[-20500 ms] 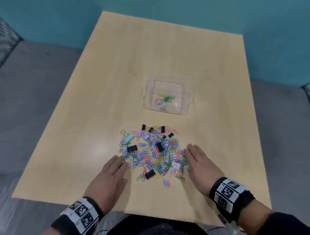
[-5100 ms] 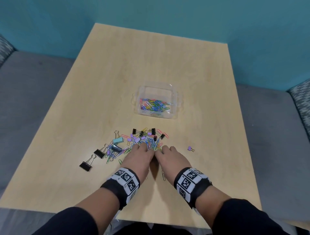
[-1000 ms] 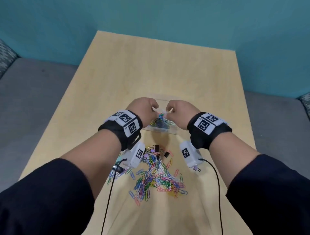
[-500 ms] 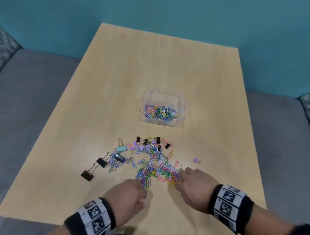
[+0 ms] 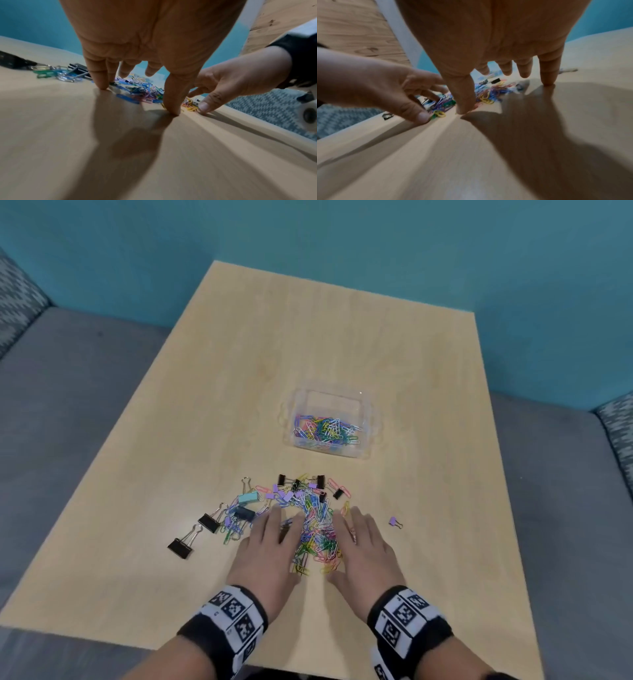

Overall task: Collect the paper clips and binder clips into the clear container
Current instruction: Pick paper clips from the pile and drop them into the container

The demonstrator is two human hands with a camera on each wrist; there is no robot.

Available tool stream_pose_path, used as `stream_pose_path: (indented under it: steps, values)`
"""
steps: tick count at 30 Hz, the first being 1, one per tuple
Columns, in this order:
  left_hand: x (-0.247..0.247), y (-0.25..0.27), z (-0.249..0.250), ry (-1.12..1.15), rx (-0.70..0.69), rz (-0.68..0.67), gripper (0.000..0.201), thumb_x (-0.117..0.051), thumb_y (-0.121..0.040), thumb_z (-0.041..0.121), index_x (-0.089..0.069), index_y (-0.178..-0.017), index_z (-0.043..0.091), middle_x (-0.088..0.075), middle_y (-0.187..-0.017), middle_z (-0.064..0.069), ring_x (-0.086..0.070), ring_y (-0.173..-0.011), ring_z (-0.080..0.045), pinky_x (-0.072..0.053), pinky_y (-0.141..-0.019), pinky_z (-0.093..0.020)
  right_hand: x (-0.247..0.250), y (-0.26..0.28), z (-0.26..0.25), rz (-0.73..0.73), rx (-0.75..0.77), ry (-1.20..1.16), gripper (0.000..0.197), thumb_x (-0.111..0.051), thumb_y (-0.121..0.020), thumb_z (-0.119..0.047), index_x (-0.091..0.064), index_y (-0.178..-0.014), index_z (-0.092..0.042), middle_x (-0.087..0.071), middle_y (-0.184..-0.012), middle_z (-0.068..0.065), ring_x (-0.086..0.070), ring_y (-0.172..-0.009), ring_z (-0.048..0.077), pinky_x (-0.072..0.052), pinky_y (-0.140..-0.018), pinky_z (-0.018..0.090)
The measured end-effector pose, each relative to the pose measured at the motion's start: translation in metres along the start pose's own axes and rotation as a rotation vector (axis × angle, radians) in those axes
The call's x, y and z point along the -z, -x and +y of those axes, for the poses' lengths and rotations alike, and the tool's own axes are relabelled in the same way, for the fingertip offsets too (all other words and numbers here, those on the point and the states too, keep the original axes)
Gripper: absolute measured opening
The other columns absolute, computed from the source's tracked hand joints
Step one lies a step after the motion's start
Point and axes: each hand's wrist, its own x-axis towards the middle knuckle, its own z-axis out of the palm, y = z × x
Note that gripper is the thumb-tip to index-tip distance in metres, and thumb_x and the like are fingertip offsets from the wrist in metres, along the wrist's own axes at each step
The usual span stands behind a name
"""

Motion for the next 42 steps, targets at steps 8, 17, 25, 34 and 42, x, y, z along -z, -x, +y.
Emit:
stream_pose_path:
  steps: [8,17,25,34,42]
  values:
    - [-0.014,-0.027,0.001,-0.069,-0.065,0.038,0.064,-0.069,-0.076,0.029,-0.041,-0.134,0.022,-0.037,-0.144,-0.010,-0.033,-0.128,-0.033,-0.043,-0.095,-0.043,-0.009,-0.024,-0.014,0.087,0.124,0.150,0.060,-0.053,-0.076,-0.010,-0.043,-0.135,-0.015,-0.046,-0.136,0.013,-0.045,-0.121,0.038,-0.047,-0.083,0.046]
    - [0.008,-0.032,0.004,-0.094,-0.149,0.005,0.041,-0.049,-0.073,-0.002,-0.047,-0.109,0.017,-0.041,-0.112,-0.006,-0.037,-0.101,-0.026,-0.042,-0.076,-0.034,0.015,-0.026,-0.017,0.013,0.231,0.265,0.044,-0.069,-0.067,-0.004,-0.052,-0.107,-0.009,-0.052,-0.102,0.013,-0.049,-0.090,0.033,-0.045,-0.066,0.041]
    - [0.020,-0.041,0.003,-0.069,-0.150,-0.031,0.033,-0.045,-0.075,-0.006,-0.050,-0.099,0.017,-0.042,-0.104,-0.005,-0.040,-0.096,-0.024,-0.042,-0.071,-0.035,0.031,-0.033,-0.009,-0.071,0.248,0.227,0.047,-0.066,-0.079,-0.009,-0.041,-0.119,-0.012,-0.046,-0.113,0.011,-0.045,-0.101,0.030,-0.036,-0.069,0.036]
    - [0.021,-0.053,-0.007,0.149,-0.094,0.069,0.013,-0.062,-0.079,0.008,-0.055,-0.076,0.019,-0.042,-0.079,0.005,-0.049,-0.068,-0.019,-0.034,-0.057,-0.030,0.035,-0.051,0.001,-0.089,0.194,0.056,0.027,-0.047,-0.079,0.004,-0.037,-0.084,-0.020,-0.033,-0.075,-0.003,-0.038,-0.071,0.024,-0.024,-0.050,0.030]
    - [0.041,-0.054,-0.018,0.494,0.037,-0.001,0.011,-0.061,-0.084,0.018,-0.065,-0.076,0.025,-0.058,-0.079,0.009,-0.055,-0.073,-0.008,-0.040,-0.064,-0.022,0.053,-0.058,0.012,-0.161,0.050,-0.399,0.008,-0.057,-0.082,-0.011,-0.055,-0.078,-0.017,-0.058,-0.074,-0.004,-0.053,-0.068,0.015,-0.045,-0.063,0.031]
